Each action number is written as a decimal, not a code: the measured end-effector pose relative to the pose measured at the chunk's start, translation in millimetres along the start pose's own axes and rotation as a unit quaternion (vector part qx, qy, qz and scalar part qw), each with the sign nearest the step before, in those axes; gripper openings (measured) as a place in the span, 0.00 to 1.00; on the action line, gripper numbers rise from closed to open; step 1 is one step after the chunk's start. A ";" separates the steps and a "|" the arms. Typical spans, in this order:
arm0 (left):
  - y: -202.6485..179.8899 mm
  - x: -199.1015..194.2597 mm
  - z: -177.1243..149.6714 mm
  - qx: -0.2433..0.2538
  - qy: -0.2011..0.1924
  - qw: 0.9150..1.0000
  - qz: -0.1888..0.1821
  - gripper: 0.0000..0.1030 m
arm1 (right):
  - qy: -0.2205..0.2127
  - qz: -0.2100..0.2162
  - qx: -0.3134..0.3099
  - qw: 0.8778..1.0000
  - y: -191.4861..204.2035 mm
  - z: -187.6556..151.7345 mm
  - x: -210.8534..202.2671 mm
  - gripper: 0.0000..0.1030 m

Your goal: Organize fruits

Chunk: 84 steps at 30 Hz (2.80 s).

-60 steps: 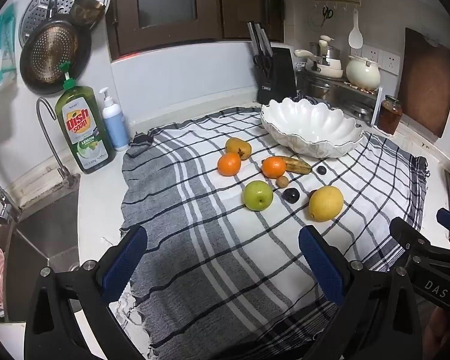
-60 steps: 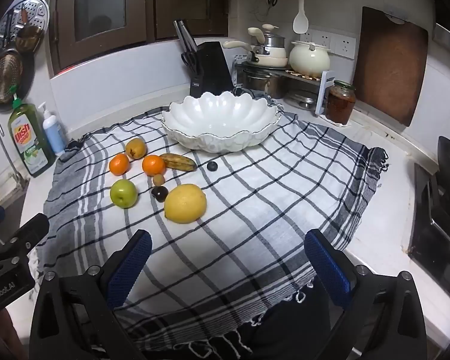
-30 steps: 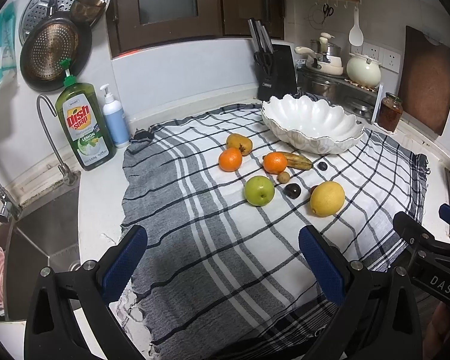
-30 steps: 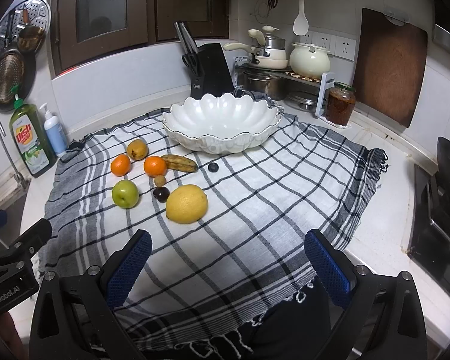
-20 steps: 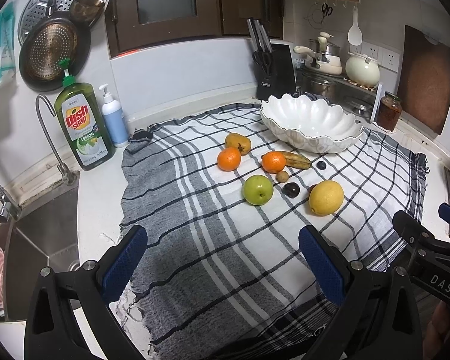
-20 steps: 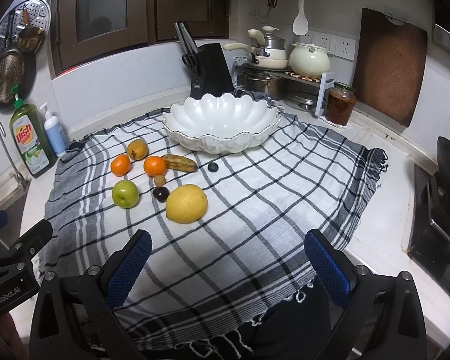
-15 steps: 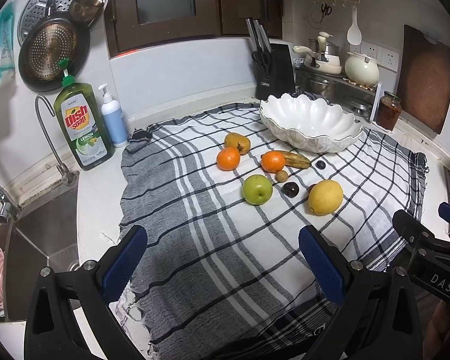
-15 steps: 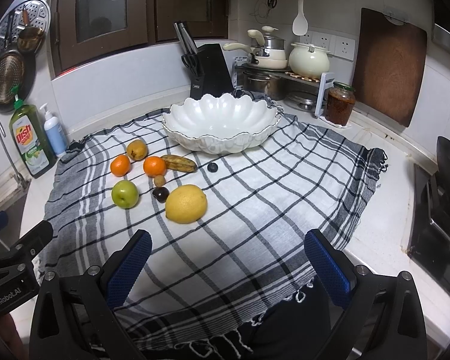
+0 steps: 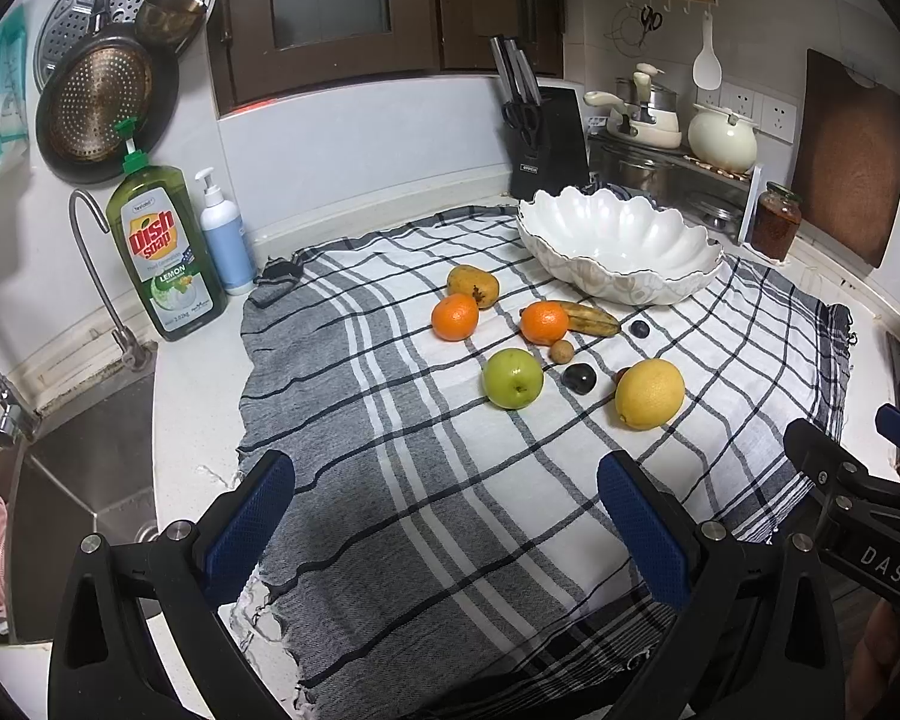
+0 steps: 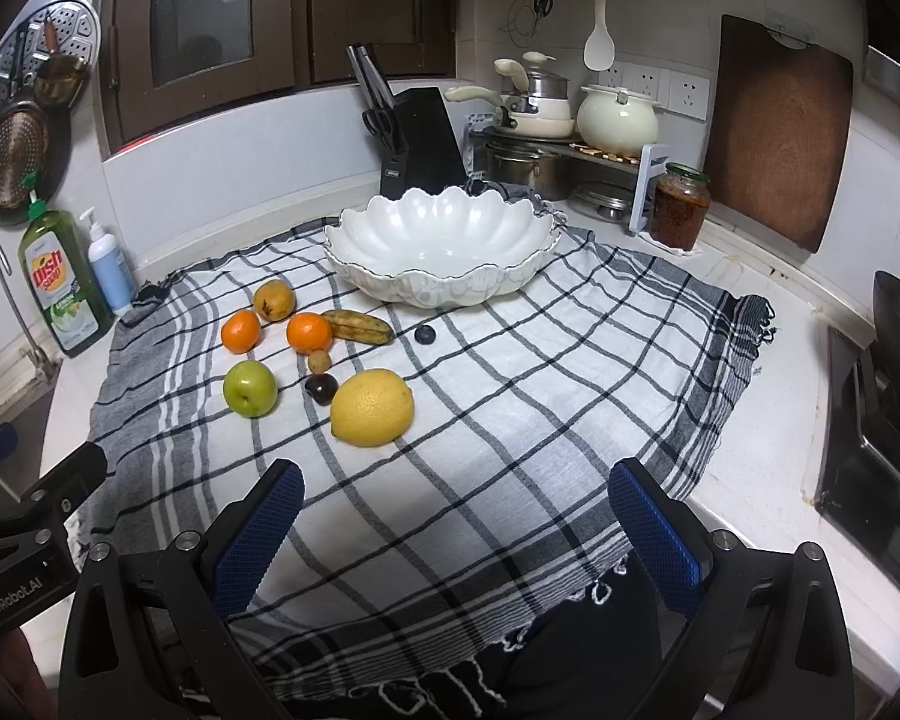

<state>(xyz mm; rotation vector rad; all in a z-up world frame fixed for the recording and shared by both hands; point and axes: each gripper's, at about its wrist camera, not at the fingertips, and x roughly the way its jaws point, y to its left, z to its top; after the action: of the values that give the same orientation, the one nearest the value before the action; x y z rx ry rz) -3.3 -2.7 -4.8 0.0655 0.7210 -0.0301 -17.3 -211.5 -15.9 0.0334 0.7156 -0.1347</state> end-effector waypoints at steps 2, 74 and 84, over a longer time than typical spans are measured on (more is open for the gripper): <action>-0.4 0.0 -0.2 0.000 0.000 1.000 -0.001 1.00 | 0.000 0.000 0.000 1.000 -0.1 0.0 0.0 1.00; 8.7 106.1 16.4 -0.008 0.045 0.999 0.004 1.00 | 0.036 0.034 -0.041 0.998 30.5 19.2 114.9 1.00; 15.4 135.0 11.8 -0.017 0.069 0.997 0.009 1.00 | 0.040 0.042 -0.066 0.996 43.8 20.1 143.0 0.99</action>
<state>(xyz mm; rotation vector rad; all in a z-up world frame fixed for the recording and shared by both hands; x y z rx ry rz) 106.6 11.2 -84.3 0.0410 0.8585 0.0037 108.4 -185.6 -95.2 -0.0571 0.8001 -0.0048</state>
